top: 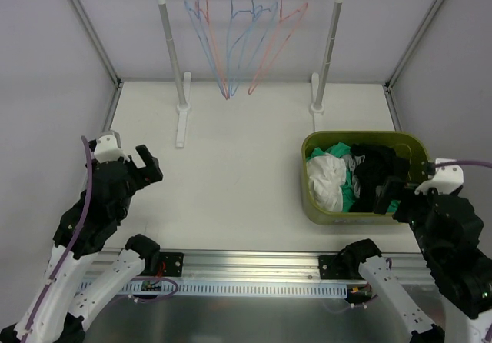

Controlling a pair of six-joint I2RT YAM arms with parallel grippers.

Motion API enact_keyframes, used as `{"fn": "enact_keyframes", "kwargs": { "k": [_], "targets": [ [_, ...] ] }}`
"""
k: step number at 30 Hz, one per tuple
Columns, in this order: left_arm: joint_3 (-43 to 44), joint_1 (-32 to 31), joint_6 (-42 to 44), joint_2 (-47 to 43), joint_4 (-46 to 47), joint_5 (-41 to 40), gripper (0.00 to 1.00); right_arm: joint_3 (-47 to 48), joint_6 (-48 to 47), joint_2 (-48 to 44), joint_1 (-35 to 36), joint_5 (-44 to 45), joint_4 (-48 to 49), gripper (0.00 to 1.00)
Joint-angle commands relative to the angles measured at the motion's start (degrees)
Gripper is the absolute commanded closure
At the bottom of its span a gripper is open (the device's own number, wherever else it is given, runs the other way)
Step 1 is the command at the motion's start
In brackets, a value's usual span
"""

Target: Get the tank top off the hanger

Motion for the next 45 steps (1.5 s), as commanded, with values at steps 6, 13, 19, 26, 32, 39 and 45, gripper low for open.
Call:
{"fn": "enact_keyframes", "kwargs": {
  "k": [6,13,19,26,32,39,45],
  "targets": [
    [-6.4,5.9,2.9,-6.6,0.2,6.3,0.01,-5.8,-3.5,-9.2,-0.1,2.7,-4.0,0.0],
    [-12.1,5.9,4.5,-12.5,0.2,7.0,0.01,-8.9,-1.5,-10.0,-0.2,1.2,-3.2,0.0],
    [-12.7,5.9,4.3,-12.8,0.7,7.4,0.01,-10.3,-1.6,-11.3,-0.2,4.2,-3.0,0.01],
    [-13.3,5.9,4.5,-13.1,1.6,8.6,0.01,-11.0,-1.8,-11.7,0.0,4.2,-2.2,0.01],
    [-13.6,6.0,4.6,-13.8,1.9,9.3,0.01,-11.2,-1.9,-11.5,0.0,3.9,-1.6,0.01],
    [-14.1,6.0,5.0,-14.6,2.5,10.5,0.01,-12.1,-1.6,-11.5,-0.1,3.9,-0.9,0.01],
    [-14.2,6.0,5.2,-14.9,2.6,10.7,0.01,-12.8,-1.0,-10.9,-0.1,3.8,-0.2,0.01]
  ]
}}
